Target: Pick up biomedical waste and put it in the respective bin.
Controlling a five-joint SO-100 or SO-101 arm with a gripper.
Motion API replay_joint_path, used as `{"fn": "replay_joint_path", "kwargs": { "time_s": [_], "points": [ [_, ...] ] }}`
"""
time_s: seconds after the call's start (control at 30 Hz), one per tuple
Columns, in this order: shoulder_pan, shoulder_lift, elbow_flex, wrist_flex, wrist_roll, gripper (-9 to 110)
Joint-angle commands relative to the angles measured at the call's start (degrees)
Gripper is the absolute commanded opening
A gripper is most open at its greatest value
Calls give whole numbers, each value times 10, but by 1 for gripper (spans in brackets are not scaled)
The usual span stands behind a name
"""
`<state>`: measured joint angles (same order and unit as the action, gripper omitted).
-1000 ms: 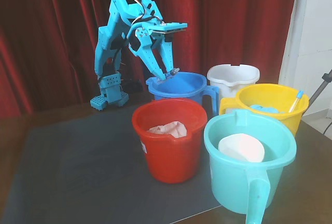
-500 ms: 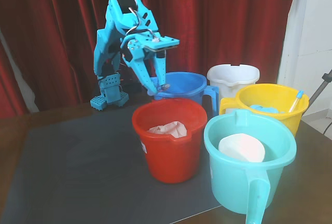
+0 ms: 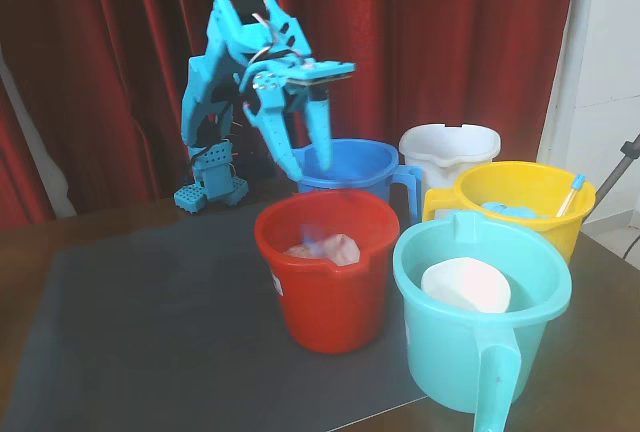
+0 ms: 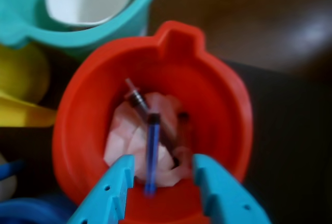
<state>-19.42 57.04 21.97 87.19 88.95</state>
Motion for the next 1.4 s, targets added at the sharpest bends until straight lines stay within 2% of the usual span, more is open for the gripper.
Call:
{"fn": "replay_joint_path", "kwargs": {
  "time_s": [0.0, 0.17, 0.3, 0.43, 0.63, 0.87, 1.07, 1.23, 1.37],
  "points": [
    [-12, 4, -21, -11, 3, 15],
    [-12, 11, -11, 11, -20, 15],
    [12, 44, -67, 116, -115, 11],
    [61, 107, -117, 235, -248, -1],
    [131, 251, -43, 244, -477, 0],
    [189, 533, 260, 224, -603, 0],
    [250, 790, 613, 56, -757, 0],
    [252, 1077, 991, -116, -771, 0],
    [252, 1237, 1200, -177, -774, 0]
  ]
}}
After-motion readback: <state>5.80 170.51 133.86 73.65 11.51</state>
